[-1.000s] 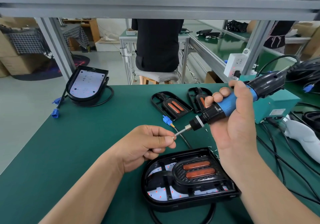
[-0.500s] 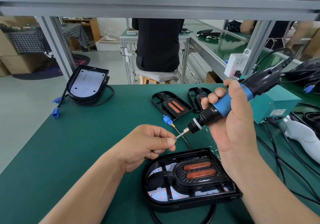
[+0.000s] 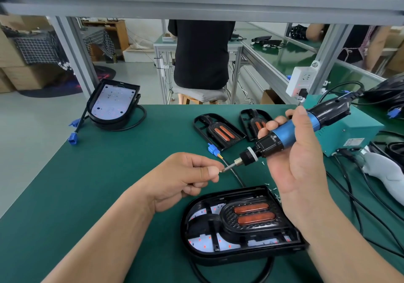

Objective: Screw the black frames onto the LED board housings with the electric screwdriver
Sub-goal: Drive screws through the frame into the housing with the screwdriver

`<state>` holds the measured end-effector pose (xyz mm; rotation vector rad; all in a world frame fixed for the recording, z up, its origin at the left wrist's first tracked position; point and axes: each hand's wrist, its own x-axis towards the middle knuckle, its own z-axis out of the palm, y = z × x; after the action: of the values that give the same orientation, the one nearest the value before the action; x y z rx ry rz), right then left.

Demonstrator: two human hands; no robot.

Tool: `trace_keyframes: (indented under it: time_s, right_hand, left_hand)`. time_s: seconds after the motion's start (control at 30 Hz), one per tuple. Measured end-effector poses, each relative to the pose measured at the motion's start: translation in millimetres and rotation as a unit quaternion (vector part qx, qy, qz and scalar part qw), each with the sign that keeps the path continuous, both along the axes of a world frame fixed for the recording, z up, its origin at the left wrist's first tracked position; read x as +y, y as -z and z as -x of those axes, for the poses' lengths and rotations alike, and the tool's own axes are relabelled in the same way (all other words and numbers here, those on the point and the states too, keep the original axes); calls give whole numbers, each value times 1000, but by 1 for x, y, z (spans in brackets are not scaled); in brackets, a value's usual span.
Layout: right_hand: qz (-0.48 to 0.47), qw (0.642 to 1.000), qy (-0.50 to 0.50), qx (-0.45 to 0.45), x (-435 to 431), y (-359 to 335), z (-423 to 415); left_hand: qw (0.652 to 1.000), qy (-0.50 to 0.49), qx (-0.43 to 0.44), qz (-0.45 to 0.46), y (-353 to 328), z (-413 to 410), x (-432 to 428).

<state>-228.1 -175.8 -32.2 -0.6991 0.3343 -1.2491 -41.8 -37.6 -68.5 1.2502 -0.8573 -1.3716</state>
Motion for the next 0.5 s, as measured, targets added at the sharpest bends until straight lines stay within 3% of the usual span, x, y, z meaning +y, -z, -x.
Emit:
trace_keyframes:
  time_s: [0.13,0.33,0.43,0.5]
  right_hand:
    - [-1,1000,-2,-15,0,-1,3]
    - [24,999,-27,-11,3,-6,5]
    - [37,998,-47,-11,7,-7,4]
    - [43,997,-57,-14,9,-8,4]
  left_hand:
    - [997,3,-51,-58,-8,-18,11]
    - [948,126,-262,-130,-18,-27,27]
    - [952,78,-274,-114,-18,-23,28]
    - [971,35,-222,-82,-20,-21,26]
